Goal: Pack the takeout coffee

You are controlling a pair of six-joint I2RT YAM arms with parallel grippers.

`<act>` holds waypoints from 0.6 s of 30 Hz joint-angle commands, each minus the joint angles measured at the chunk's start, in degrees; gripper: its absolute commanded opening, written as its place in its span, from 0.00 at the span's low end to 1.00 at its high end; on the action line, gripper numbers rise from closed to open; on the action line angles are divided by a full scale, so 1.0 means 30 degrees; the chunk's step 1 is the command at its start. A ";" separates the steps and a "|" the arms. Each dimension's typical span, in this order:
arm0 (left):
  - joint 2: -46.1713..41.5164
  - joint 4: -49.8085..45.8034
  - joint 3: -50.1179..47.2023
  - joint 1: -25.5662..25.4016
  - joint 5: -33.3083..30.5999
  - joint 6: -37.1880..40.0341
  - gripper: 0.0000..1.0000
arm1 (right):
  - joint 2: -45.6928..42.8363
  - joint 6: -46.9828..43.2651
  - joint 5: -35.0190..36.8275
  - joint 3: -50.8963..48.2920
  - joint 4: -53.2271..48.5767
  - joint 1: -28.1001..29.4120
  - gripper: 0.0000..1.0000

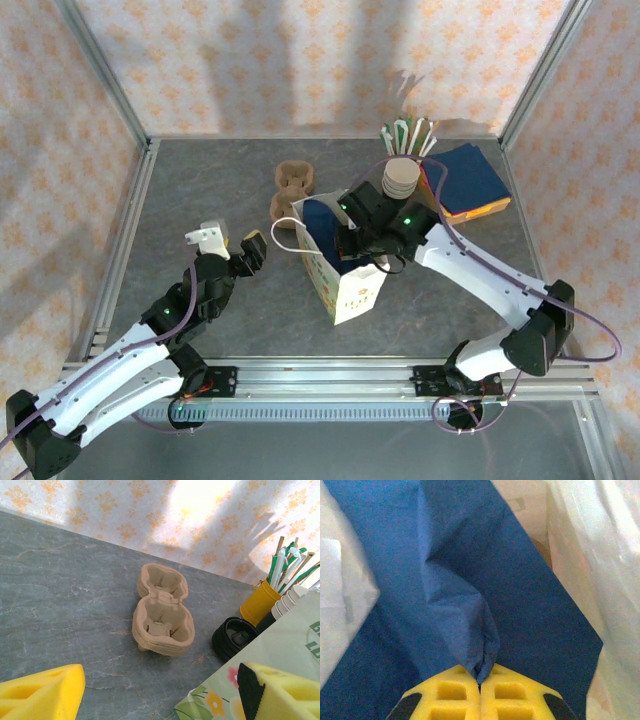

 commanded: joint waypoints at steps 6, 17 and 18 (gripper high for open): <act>0.0283 0.0347 0.0093 0.0176 -0.0483 0.0439 0.81 | 0.0356 -0.0023 -0.0036 0.0555 -0.0750 0.0138 0.16; 0.0226 0.0286 0.0100 0.0176 -0.0606 0.0577 0.81 | -0.0206 -0.0166 0.0810 0.3114 -0.0017 0.0138 0.36; 0.0196 0.0287 0.0094 0.0176 -0.0619 0.0584 0.81 | -0.0372 -0.0241 0.0849 0.3196 0.0172 0.0116 0.36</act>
